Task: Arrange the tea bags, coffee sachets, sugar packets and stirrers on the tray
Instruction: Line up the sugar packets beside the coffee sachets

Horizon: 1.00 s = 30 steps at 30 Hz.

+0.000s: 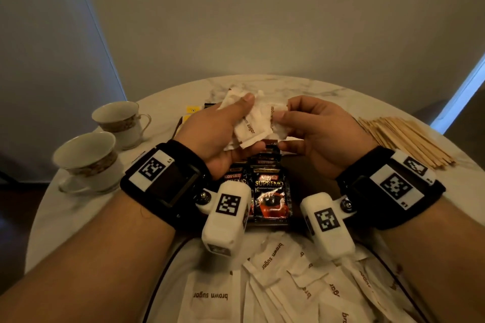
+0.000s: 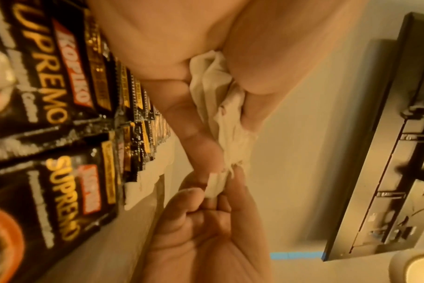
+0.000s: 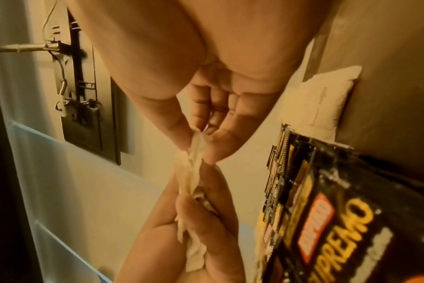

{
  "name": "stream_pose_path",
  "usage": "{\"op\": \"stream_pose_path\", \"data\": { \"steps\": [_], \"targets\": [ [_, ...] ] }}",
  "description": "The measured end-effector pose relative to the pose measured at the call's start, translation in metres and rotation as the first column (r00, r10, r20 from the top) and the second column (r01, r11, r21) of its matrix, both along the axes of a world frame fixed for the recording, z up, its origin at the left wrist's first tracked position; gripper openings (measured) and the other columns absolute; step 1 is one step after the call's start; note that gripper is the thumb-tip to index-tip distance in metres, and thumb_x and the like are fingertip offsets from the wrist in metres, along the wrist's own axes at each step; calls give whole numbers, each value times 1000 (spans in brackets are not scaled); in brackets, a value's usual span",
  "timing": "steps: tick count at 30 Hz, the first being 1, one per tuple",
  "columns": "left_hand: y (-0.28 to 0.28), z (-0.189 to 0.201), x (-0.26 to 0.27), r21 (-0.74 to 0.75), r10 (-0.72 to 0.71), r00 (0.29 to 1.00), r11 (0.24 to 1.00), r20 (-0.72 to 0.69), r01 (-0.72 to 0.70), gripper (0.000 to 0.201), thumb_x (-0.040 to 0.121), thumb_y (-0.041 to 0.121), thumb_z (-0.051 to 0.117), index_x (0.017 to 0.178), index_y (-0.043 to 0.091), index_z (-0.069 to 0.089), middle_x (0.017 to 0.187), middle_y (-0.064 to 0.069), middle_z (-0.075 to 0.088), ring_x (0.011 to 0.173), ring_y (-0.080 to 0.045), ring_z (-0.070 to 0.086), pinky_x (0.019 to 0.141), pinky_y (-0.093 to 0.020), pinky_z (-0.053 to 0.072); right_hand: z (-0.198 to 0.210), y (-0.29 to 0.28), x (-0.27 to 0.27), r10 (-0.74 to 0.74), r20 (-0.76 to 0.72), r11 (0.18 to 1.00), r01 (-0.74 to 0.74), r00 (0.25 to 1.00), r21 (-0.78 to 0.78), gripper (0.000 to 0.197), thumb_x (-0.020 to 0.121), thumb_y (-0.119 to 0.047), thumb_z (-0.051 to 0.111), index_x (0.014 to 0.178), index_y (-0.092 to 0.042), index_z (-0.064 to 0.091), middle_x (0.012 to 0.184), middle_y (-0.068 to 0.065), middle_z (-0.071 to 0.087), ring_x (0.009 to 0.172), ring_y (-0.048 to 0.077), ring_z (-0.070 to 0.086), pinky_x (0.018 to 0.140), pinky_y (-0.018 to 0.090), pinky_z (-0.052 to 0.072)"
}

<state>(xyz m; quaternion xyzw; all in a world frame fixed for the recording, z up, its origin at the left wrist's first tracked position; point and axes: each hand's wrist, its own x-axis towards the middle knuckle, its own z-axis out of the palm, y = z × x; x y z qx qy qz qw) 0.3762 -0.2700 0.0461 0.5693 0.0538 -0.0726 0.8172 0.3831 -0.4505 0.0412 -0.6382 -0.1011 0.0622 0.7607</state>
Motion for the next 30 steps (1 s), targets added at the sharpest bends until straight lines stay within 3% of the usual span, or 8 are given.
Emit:
{"op": "stream_pose_path", "data": {
  "steps": [4, 7, 12, 15, 20, 23, 26, 30],
  "targets": [
    [6, 0, 3, -136, 37, 994, 989, -100, -50, 41, 97, 40, 66, 125, 10, 67, 113, -16, 77, 93, -32, 76, 45, -27, 56, 2, -1, -1, -1, -34, 997, 3, 999, 80, 8, 91, -16, 70, 87, -17, 63, 76, -1, 72, 60, 9, 59, 49, 19, 48],
    [8, 1, 2, -208, 50, 993, 975, -103, -71, 41, 96, 40, 67, 122, 9, 68, 113, -17, 76, 77, -26, 76, 48, -26, 57, 0, 3, -3, 37, -67, 989, -27, 997, 149, 10, 88, -14, 71, 94, -13, 63, 73, 0, 70, 59, 9, 58, 51, 17, 52],
    [2, 0, -4, -224, 90, 996, 971, -3, -88, 22, 90, -4, 68, 111, -5, 66, 108, -22, 75, 81, -26, 78, 57, -22, 59, -2, 9, -5, 64, -66, 977, -49, 996, 207, 38, 74, -12, 75, 110, -9, 65, 90, 9, 74, 65, 12, 65, 56, 20, 58],
    [2, -3, -2, -242, 175, 985, 955, 1, -169, 25, 92, -5, 66, 117, -6, 64, 106, -23, 76, 91, -32, 78, 61, -27, 62, -2, 7, -4, 62, -46, 969, -49, 997, 242, 46, 74, -10, 75, 118, -8, 64, 95, 9, 74, 70, 13, 68, 60, 21, 60],
    [-7, -3, -11, -76, 122, 988, 991, 100, -114, 16, 101, 13, 62, 115, 9, 68, 99, -11, 80, 83, -26, 78, 58, -32, 61, -6, 8, -9, 55, 1, 978, -54, 998, 203, 44, 80, -4, 72, 123, -3, 64, 107, 14, 75, 82, 20, 72, 68, 25, 62],
    [-11, 0, -16, -62, 95, 985, 994, 141, -87, 15, 100, 22, 64, 110, 11, 70, 96, -8, 80, 78, -21, 77, 55, -29, 59, -10, 6, -9, -18, 16, 997, 17, 1000, 73, 35, 88, -5, 72, 123, -6, 67, 109, 8, 77, 90, 22, 73, 80, 37, 60],
    [-9, -1, -17, -6, 38, 970, 999, 241, -37, 26, 91, 15, 75, 115, 8, 69, 103, -7, 79, 88, -21, 77, 65, -26, 59, -9, 4, -11, -40, -6, 998, 41, 999, 54, 35, 87, -12, 76, 120, -6, 68, 98, 2, 77, 76, 12, 69, 70, 32, 54],
    [-5, -3, -19, 64, -88, 960, 995, 267, 73, 51, 77, 2, 80, 126, 6, 67, 117, -11, 76, 107, -26, 74, 80, -30, 58, -8, 3, -13, 12, -32, 999, -10, 999, 42, 28, 79, -16, 79, 105, -10, 71, 107, 7, 75, 89, 21, 65, 66, 26, 53]
  ]
}}
